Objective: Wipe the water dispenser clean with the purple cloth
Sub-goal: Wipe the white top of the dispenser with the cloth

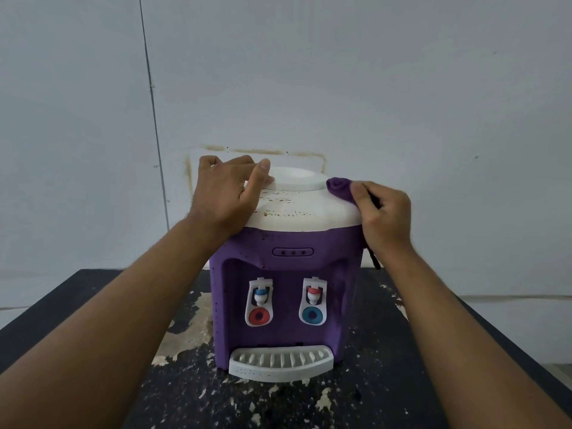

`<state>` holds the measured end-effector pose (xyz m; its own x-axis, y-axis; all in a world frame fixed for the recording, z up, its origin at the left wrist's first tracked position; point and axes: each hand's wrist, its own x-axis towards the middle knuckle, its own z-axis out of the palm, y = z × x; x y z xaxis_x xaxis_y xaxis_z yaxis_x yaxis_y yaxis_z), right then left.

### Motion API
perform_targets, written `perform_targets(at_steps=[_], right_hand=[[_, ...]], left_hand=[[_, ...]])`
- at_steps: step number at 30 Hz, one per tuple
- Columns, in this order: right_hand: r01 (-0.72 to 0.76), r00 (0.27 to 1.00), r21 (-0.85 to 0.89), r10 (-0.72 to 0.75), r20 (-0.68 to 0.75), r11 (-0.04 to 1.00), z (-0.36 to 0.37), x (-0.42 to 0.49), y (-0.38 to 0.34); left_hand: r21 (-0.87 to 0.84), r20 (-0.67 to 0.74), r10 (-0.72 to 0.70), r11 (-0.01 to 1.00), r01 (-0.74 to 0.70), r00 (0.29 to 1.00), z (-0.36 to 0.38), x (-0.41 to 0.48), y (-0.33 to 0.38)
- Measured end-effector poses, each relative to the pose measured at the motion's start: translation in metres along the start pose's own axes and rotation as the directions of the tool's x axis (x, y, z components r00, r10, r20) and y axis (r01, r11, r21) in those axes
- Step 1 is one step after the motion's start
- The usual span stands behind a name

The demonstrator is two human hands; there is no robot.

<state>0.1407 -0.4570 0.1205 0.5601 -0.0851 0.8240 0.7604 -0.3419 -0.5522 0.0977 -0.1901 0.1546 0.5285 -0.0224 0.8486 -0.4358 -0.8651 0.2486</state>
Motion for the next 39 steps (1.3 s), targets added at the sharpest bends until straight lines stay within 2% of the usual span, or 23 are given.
perform_targets(at_steps=[4, 8, 11, 13, 18, 23, 28, 33, 37, 39], right_hand=[[0.062, 0.979, -0.085, -0.044, 0.199, 0.994, 0.015, 0.014, -0.022], [0.183, 0.949, 0.006, -0.178, 0.259, 0.983, 0.01, 0.0, -0.016], [0.095, 0.966, 0.069, -0.109, 0.234, 0.993, 0.003, 0.007, -0.009], [0.063, 0.958, 0.039, -0.071, 0.278, 0.997, 0.005, 0.014, -0.011], [0.151, 0.892, -0.077, -0.103, 0.44, 0.985, 0.018, 0.03, -0.032], [0.226, 0.795, -0.199, -0.063, 0.603, 0.954, 0.049, 0.041, -0.056], [0.216, 0.823, -0.059, -0.149, 0.548, 0.975, 0.025, 0.035, -0.034], [-0.022, 0.904, -0.044, 0.039, 0.425, 0.999, -0.004, 0.029, -0.019], [0.09, 0.896, -0.185, 0.001, 0.444, 0.979, 0.02, 0.025, -0.044], [0.17, 0.877, -0.167, -0.072, 0.474, 0.971, 0.036, 0.014, -0.055]], left_hand=[[-0.012, -0.005, -0.006, 1.0, 0.006, 1.0, 0.0, 0.001, -0.001], [-0.01, 0.004, -0.011, 1.0, 0.011, 1.0, 0.0, 0.0, -0.002], [-0.01, 0.013, -0.011, 1.0, 0.011, 1.0, -0.001, 0.0, -0.001], [-0.002, 0.012, -0.007, 1.0, 0.007, 1.0, 0.0, 0.0, -0.001], [-0.045, 0.012, -0.017, 0.999, 0.018, 1.0, 0.001, 0.001, -0.005], [-0.079, -0.008, -0.018, 0.997, 0.017, 1.0, 0.0, 0.003, -0.005], [-0.121, -0.008, -0.04, 0.992, 0.039, 0.999, 0.001, 0.001, -0.006], [-0.126, -0.001, -0.061, 0.99, 0.06, 0.998, 0.002, 0.001, -0.004], [-0.104, -0.005, -0.062, 0.993, 0.061, 0.998, 0.003, 0.001, -0.004], [-0.096, -0.007, -0.052, 0.994, 0.051, 0.999, 0.001, 0.002, -0.004]])
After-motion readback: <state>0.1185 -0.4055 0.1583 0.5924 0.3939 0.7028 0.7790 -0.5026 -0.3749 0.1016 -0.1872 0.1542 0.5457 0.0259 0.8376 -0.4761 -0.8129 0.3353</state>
